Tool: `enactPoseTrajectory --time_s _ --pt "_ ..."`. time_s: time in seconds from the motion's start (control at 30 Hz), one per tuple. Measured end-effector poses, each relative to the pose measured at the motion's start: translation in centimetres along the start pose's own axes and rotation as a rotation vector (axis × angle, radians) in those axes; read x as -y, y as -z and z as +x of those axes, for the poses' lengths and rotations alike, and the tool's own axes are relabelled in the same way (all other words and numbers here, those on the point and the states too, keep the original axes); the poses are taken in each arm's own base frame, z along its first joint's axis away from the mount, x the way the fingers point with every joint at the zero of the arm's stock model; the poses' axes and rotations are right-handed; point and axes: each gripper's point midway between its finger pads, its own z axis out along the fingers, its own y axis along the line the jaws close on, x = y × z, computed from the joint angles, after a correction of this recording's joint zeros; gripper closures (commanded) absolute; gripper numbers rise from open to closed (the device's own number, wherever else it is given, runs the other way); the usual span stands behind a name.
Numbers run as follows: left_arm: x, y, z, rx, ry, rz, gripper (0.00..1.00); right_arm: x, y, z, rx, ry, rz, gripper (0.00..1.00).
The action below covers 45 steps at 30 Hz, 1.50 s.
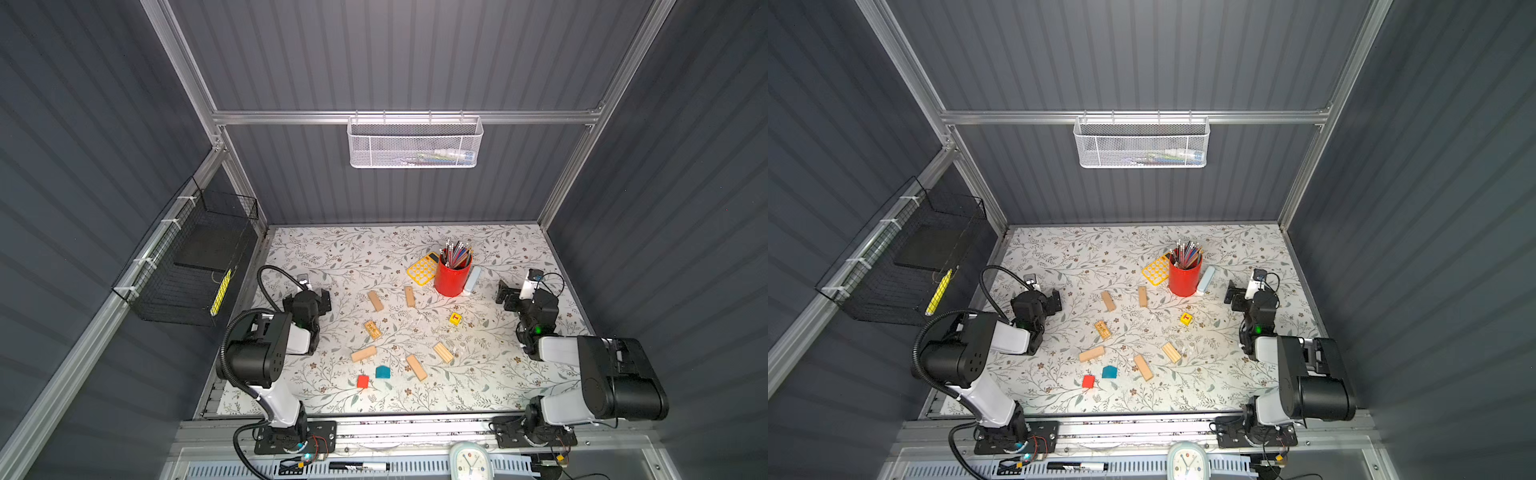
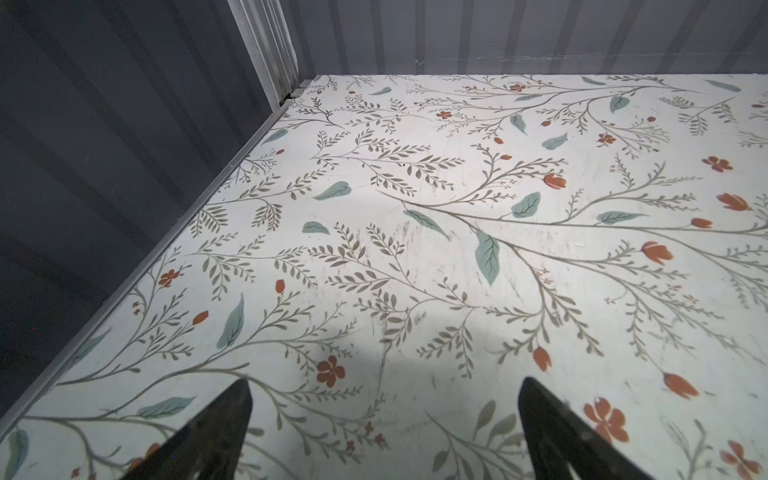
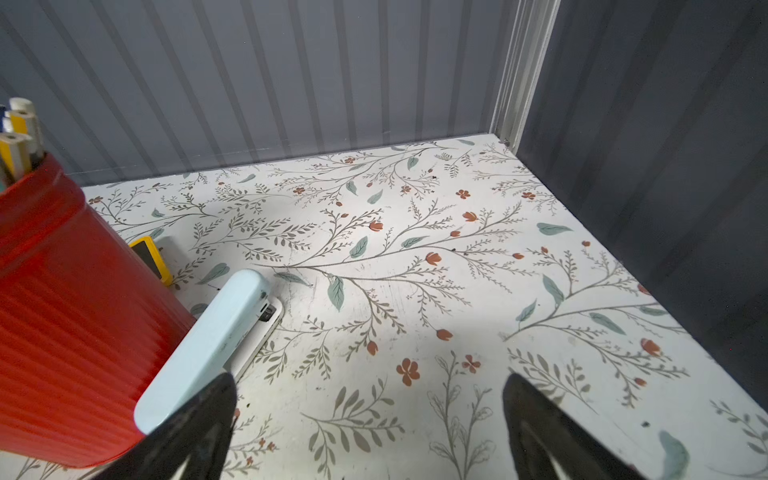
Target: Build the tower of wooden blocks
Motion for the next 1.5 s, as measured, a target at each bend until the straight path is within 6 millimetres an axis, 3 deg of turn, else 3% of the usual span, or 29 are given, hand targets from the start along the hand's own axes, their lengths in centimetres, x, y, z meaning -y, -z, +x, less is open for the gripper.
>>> enactPoseTrajectory --time_s 1.2,1.33,1.5 --pt "0.3 0.1 0.0 -0.001 -0.003 0.020 0.00 0.0 0.1 -0.2 0.008 0.000 0.000 0.01" --pt "0.3 0.9 -1.8 0.032 0.007 0.036 0.00 0.1 0.6 -0.4 0.020 -0.001 0.003 0.01" --pt "-0.1 2.6 -4.3 0.097 0.031 0.040 0.00 0.3 1.8 -2.5 0.060 -0.010 0.020 0.01"
